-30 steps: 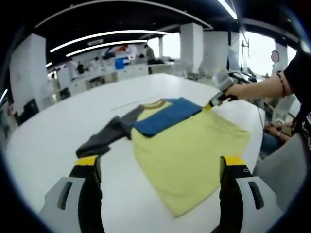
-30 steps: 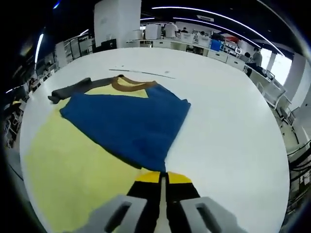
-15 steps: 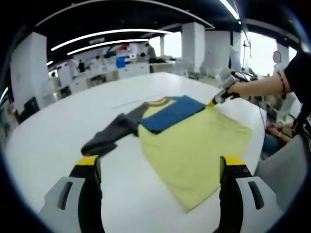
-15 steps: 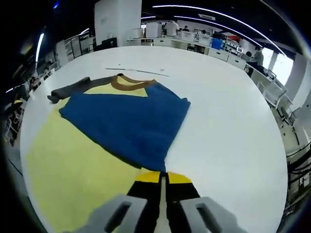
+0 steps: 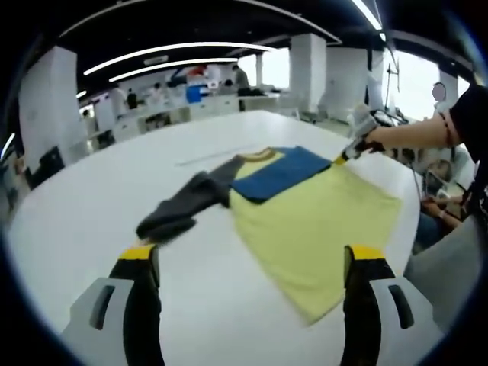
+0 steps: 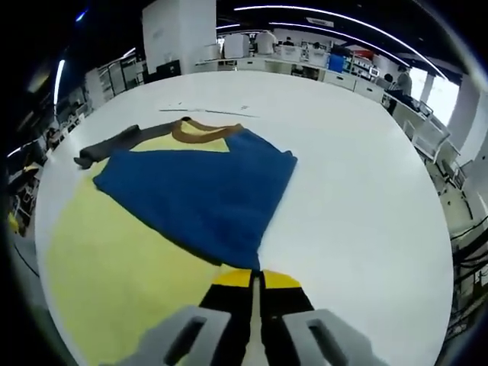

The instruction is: Fold the garment on the visible template until the final outline fits inside the template.

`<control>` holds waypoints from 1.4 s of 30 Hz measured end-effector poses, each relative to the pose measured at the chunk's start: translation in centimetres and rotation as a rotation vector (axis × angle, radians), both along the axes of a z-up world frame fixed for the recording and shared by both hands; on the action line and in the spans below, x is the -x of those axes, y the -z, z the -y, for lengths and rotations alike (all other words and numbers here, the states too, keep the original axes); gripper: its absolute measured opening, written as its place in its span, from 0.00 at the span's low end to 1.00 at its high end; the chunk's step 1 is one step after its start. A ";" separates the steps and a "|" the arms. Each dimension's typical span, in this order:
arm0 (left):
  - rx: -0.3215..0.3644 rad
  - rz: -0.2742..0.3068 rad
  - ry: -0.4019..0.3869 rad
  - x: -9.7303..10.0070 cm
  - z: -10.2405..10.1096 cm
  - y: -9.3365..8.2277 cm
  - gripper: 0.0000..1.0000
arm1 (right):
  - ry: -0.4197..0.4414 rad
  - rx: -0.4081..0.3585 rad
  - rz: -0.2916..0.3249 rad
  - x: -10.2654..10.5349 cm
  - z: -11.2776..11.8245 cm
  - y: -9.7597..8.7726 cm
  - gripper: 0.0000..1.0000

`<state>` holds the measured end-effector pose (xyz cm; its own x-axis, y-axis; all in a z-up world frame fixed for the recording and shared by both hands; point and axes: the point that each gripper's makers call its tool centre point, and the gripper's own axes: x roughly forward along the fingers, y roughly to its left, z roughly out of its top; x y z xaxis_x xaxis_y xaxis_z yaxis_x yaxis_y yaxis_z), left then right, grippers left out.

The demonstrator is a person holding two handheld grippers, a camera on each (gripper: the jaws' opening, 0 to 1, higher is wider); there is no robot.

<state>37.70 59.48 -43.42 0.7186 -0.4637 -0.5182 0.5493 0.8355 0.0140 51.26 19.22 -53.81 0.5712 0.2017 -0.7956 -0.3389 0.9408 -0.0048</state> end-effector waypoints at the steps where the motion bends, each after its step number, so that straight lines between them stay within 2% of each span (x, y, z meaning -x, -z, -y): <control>1: 0.001 -0.001 -0.001 -0.1 0.0 0.0 0.97 | 0.001 0.001 -0.001 0.0 0.1 0.0 0.00; 10: 0.004 -0.016 -0.017 -0.4 -0.4 0.4 0.95 | 0.019 -0.031 -0.007 0.0 0.6 0.0 0.00; 12: 0.005 -0.019 -0.021 -0.5 -0.4 0.5 0.95 | 0.053 -0.070 -0.008 0.0 0.3 -0.1 0.00; 16: 0.006 -0.021 -0.026 -0.7 -0.4 0.6 0.95 | 0.078 -0.087 0.018 -0.2 0.2 -0.6 0.12; 19: 0.005 -0.021 -0.031 -0.9 -0.5 0.6 0.95 | 0.114 -0.132 0.043 -0.5 0.0 -1.5 0.25; 25: 0.001 -0.018 -0.045 -1.5 -0.9 0.6 0.94 | 0.083 -0.185 0.106 -0.3 -1.4 -3.9 0.46; 32: 0.016 -0.024 -0.072 -2.6 -1.7 0.7 0.91 | 0.054 -0.217 0.142 0.9 -2.5 -6.0 0.68; 37: 0.012 -0.027 -0.099 -3.8 -2.7 1.1 0.89 | 0.010 -0.236 0.171 2.2 -3.5 -7.6 0.79; 42: 0.037 -0.029 -0.145 -5.0 -3.8 1.5 0.86 | -0.039 -0.257 0.184 3.7 -4.6 -8.7 0.84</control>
<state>42.71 63.26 -44.96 0.7641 -0.3753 -0.5246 0.4226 0.9057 -0.0323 47.55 23.86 -45.09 0.6888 0.4073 -0.5998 -0.3906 0.9054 0.1663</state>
